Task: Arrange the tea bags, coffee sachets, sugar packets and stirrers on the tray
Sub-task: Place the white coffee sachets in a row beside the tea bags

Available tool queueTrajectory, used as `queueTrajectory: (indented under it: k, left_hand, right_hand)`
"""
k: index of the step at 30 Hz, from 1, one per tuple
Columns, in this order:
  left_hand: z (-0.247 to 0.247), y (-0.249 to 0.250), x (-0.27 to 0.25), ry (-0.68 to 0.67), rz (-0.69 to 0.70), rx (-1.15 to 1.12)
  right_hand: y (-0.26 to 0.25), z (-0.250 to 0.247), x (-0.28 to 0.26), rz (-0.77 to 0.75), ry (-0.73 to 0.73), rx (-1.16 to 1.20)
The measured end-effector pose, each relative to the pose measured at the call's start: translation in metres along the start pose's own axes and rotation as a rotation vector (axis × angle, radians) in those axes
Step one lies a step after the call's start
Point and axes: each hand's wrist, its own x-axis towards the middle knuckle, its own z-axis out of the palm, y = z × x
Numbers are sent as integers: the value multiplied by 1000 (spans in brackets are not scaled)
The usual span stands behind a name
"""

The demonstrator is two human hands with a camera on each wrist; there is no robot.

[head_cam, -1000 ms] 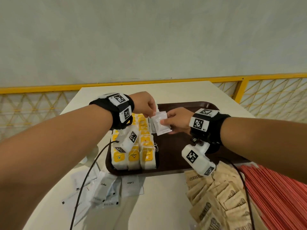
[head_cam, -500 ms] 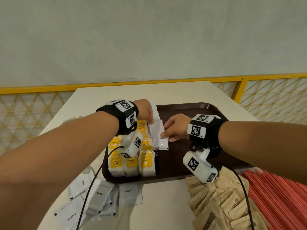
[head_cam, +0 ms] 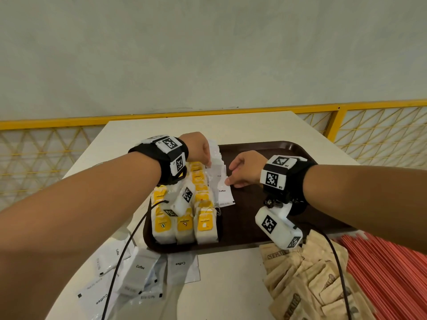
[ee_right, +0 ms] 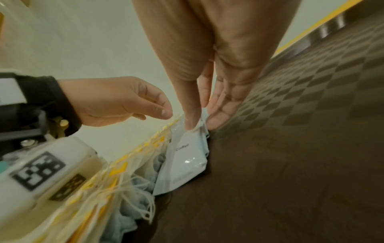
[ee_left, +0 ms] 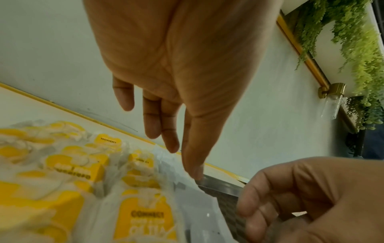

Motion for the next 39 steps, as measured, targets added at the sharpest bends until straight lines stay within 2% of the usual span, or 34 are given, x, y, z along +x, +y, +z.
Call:
queueTrajectory:
  k: [3,6,12,17,21,29,34,39]
  left_hand:
    - [-4,-2,-3,-41,5,-12]
    - [-3,0,-4,-96,5,-11]
    - [6,10,-3,-134,-2,57]
    - [0,10,0,-34,-69,145]
    - [-3,8,3,-62,-119,177]
    - [1,15,2,-110,-96,207]
    - [0,17,3,-92,-89,227]
    - [1,17,4,-87,-96,240]
  right_hand:
    - [0,-1,-8,-11,-78,-180]
    - [1,1,-13,-52,-106,-221]
    - [0,6,-8,-61,-79,-191]
    - [-3,4,-8,-34,-85,-122]
    - [-3,1,-8,-31,-79,-55]
    - [-1,4,-5,-56,-41,-16]
    - [-3,6,-3,-64,-38,9]
    - [-2,7,6,-53,69,6]
